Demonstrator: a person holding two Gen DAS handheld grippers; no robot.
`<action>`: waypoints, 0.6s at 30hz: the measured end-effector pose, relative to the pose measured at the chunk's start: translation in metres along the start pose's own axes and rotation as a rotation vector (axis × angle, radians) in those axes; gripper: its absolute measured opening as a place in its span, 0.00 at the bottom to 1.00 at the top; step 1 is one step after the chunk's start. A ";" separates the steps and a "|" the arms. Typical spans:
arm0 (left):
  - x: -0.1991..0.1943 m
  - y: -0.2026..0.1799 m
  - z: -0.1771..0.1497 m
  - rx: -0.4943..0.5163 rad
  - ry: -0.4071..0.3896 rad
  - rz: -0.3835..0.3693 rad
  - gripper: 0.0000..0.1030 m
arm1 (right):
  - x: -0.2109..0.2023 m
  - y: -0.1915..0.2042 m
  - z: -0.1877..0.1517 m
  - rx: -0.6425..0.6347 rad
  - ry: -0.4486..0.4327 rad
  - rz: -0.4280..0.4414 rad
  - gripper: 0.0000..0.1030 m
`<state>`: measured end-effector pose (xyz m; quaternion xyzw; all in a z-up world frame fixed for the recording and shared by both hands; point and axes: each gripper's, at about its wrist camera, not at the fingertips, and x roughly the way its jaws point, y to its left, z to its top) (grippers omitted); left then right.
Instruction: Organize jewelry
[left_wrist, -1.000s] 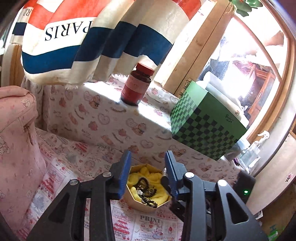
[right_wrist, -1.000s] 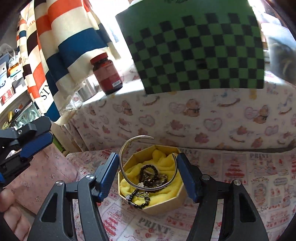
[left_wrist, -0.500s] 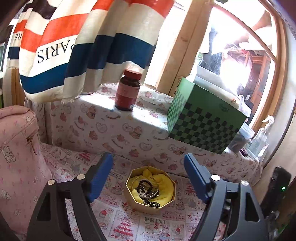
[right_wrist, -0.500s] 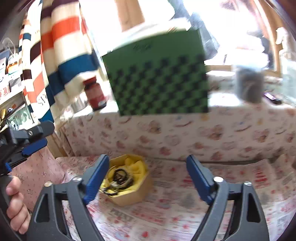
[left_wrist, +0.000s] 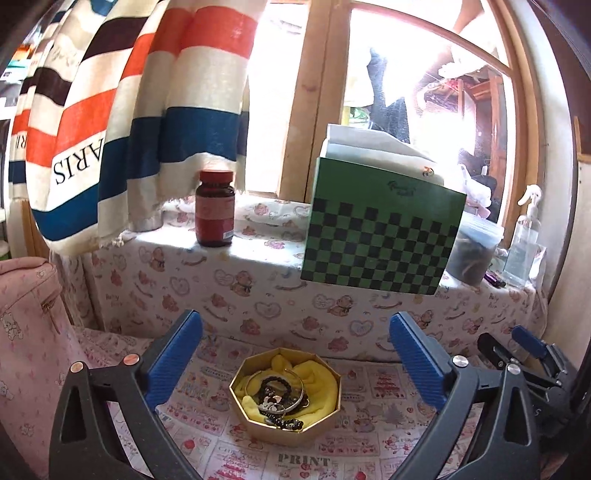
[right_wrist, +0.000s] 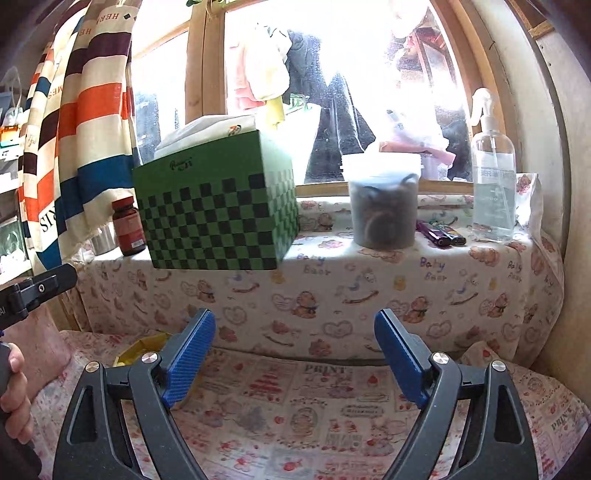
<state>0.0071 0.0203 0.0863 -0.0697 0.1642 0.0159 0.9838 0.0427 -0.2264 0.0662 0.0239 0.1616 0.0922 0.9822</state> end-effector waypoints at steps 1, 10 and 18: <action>0.001 -0.003 -0.002 0.011 -0.008 -0.002 0.98 | 0.000 -0.004 -0.003 -0.004 -0.021 -0.031 0.87; 0.022 -0.022 -0.027 0.032 0.013 -0.054 0.99 | 0.000 -0.034 -0.014 0.054 -0.077 -0.130 0.97; 0.024 -0.037 -0.045 0.078 -0.030 -0.028 0.99 | 0.009 -0.036 -0.024 0.028 -0.034 -0.111 1.00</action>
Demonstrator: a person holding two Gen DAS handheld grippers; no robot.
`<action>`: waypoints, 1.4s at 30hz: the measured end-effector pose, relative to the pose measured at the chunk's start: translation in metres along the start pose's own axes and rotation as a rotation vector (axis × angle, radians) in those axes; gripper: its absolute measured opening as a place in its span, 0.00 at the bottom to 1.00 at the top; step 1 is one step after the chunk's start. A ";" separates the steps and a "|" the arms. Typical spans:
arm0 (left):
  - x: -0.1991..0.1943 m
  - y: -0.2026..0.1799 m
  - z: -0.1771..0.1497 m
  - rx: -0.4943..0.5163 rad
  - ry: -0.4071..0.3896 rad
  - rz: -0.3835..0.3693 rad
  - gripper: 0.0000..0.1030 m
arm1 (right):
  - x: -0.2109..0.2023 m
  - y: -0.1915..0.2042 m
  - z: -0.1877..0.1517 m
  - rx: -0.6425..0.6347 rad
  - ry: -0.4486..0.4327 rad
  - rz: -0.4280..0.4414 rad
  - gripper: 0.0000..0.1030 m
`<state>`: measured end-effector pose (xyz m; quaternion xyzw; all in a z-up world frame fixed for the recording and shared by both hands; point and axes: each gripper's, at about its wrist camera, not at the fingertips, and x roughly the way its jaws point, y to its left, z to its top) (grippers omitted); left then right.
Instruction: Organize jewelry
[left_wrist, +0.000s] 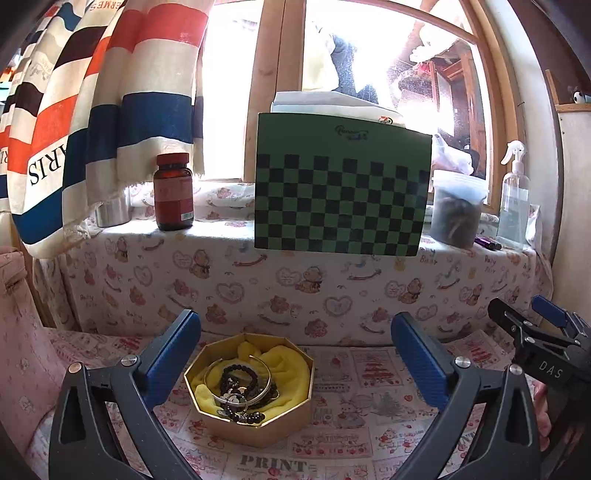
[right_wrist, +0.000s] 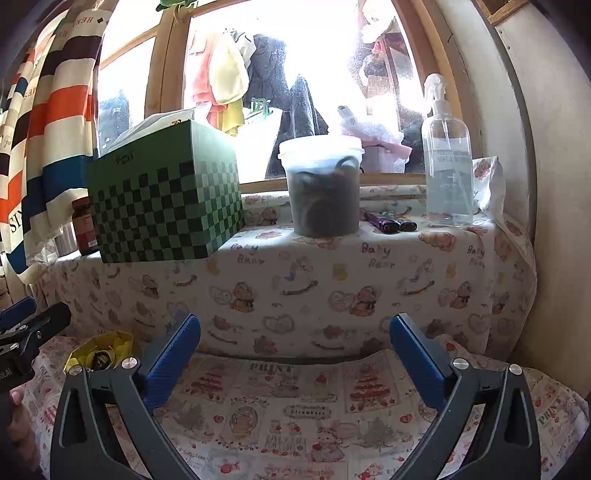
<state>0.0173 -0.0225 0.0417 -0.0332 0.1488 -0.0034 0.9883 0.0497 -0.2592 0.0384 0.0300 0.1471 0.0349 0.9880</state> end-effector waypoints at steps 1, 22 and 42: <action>0.001 0.000 -0.002 -0.010 -0.003 0.002 0.99 | 0.001 0.001 -0.002 -0.001 0.003 -0.005 1.00; -0.001 0.003 -0.015 -0.056 -0.035 0.094 0.99 | 0.002 0.021 -0.011 -0.073 0.033 -0.042 1.00; 0.000 -0.013 -0.017 0.023 -0.011 0.103 0.99 | 0.005 0.020 -0.012 -0.075 0.046 -0.042 1.00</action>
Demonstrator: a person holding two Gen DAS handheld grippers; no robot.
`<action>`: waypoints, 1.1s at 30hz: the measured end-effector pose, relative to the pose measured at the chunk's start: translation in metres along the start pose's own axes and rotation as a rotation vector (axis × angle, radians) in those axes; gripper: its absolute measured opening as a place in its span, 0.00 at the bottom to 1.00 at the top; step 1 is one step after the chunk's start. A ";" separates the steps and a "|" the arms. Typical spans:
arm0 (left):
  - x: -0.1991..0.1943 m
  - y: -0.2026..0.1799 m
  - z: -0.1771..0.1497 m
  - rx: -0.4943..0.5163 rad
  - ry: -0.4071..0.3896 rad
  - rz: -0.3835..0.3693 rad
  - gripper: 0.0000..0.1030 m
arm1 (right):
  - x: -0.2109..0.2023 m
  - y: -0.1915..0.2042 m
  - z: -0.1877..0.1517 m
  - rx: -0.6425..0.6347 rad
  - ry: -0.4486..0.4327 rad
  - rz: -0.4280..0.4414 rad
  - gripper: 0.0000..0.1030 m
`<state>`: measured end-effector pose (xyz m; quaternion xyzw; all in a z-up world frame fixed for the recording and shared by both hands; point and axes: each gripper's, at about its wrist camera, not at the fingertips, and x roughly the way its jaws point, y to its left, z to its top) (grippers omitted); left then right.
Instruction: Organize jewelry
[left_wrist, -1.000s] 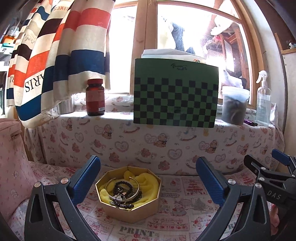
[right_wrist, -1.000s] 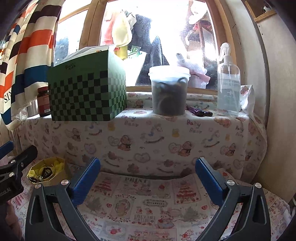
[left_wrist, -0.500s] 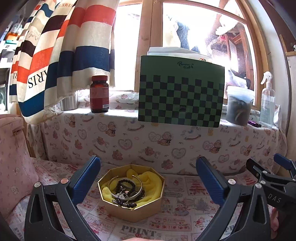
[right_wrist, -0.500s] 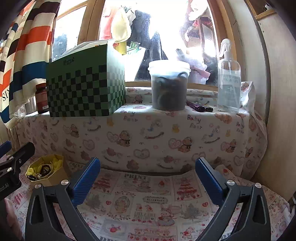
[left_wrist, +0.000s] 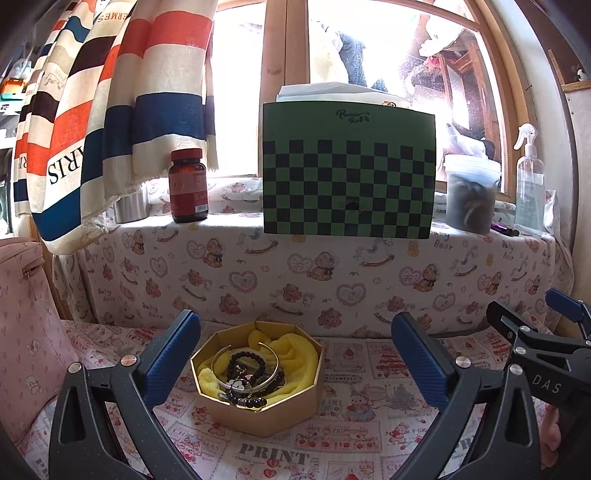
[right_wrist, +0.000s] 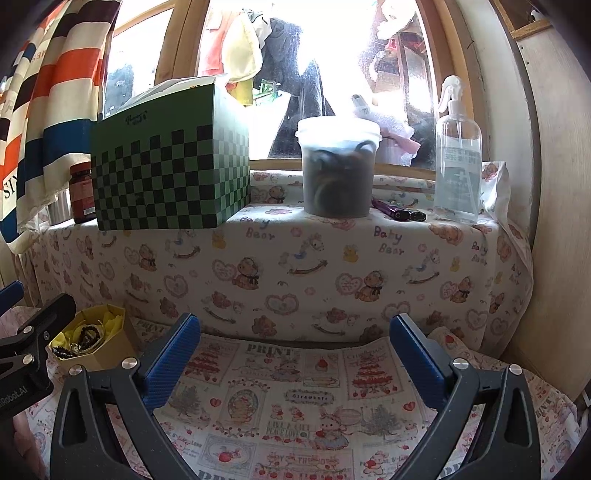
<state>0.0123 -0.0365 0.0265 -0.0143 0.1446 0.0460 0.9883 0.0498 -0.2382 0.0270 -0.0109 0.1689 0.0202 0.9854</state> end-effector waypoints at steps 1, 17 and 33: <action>0.000 0.000 0.000 0.001 -0.001 0.001 0.99 | 0.000 0.000 0.000 -0.001 0.002 -0.001 1.00; -0.003 0.000 0.000 0.003 -0.012 0.015 0.99 | 0.002 -0.001 0.000 -0.010 0.005 0.005 1.00; -0.005 0.002 0.001 0.008 -0.020 0.027 1.00 | 0.003 -0.001 0.000 -0.011 0.007 0.007 1.00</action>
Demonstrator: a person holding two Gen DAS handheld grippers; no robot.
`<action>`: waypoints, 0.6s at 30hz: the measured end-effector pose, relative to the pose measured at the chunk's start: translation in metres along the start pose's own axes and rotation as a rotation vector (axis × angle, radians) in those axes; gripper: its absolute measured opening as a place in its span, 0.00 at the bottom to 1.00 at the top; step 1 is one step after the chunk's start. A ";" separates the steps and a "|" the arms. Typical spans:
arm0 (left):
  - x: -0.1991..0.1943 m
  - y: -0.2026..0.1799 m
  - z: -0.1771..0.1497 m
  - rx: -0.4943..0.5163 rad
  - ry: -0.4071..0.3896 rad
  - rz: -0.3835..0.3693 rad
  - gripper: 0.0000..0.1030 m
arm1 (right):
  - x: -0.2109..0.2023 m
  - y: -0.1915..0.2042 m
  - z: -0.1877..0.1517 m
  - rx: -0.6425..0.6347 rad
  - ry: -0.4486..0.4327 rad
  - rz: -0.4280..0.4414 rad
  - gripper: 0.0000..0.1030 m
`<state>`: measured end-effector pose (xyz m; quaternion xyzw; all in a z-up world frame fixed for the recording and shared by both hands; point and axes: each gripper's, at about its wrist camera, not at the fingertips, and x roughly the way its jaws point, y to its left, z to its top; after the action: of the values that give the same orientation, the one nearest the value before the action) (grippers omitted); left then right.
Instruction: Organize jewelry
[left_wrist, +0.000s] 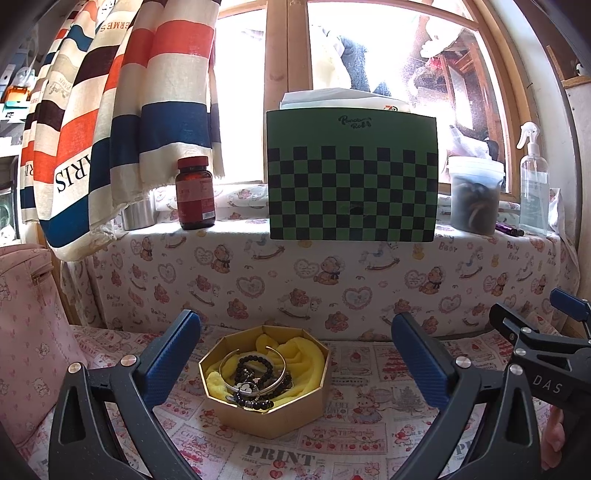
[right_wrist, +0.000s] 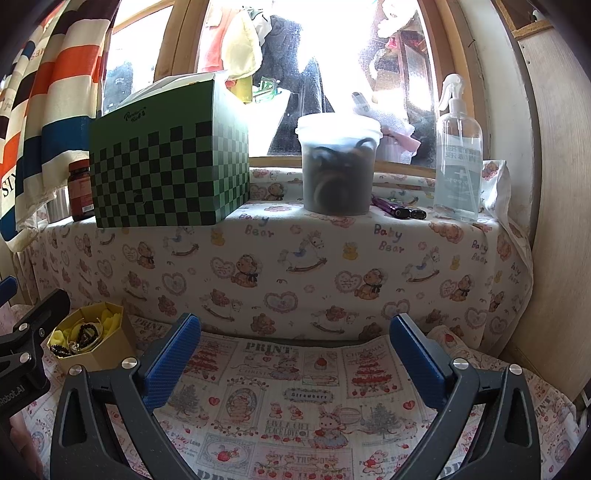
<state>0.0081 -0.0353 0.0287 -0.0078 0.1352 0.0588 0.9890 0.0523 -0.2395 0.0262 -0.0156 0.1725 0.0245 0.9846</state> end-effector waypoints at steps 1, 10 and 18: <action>0.000 0.000 0.000 0.001 0.000 0.001 0.99 | 0.000 0.001 0.000 0.001 0.000 0.000 1.00; 0.000 0.000 0.000 0.000 0.002 -0.001 1.00 | 0.001 0.001 0.000 0.001 0.001 0.000 1.00; 0.002 0.000 0.000 0.003 0.004 -0.003 1.00 | 0.001 0.001 -0.001 -0.001 0.004 0.002 1.00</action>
<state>0.0104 -0.0350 0.0278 -0.0068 0.1373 0.0573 0.9889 0.0533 -0.2390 0.0250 -0.0161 0.1744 0.0256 0.9842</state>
